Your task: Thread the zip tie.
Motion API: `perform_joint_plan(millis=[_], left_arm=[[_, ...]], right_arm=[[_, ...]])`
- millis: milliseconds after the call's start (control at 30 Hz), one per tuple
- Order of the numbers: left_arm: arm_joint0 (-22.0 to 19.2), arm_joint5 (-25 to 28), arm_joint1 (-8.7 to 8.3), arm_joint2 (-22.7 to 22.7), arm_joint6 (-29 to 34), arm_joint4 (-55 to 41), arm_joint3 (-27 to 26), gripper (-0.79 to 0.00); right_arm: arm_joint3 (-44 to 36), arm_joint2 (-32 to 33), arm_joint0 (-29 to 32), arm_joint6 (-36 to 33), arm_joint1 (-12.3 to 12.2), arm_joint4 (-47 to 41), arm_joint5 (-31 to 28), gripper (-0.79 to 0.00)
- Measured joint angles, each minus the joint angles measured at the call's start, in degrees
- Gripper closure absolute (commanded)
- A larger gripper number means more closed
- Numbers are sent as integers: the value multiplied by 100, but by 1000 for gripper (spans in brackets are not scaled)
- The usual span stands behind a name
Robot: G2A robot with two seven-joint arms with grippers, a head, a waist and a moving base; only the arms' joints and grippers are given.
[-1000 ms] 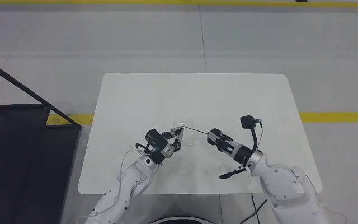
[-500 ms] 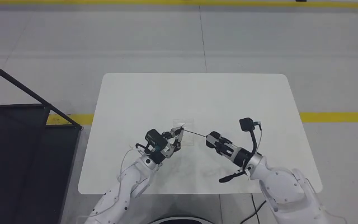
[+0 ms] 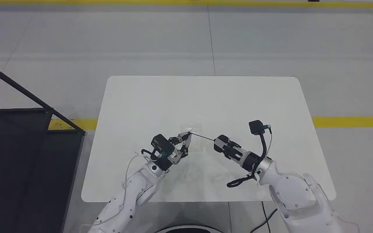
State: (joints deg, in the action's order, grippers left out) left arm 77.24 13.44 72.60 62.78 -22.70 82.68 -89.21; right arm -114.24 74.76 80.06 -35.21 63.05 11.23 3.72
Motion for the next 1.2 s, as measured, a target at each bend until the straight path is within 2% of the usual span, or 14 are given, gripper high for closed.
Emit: perform_joint_plan(millis=[1200], left_arm=[[0, 0, 0, 0, 0, 0, 0, 0]], right_arm=[[71, 16, -26, -86, -3, -102, -17, 0]])
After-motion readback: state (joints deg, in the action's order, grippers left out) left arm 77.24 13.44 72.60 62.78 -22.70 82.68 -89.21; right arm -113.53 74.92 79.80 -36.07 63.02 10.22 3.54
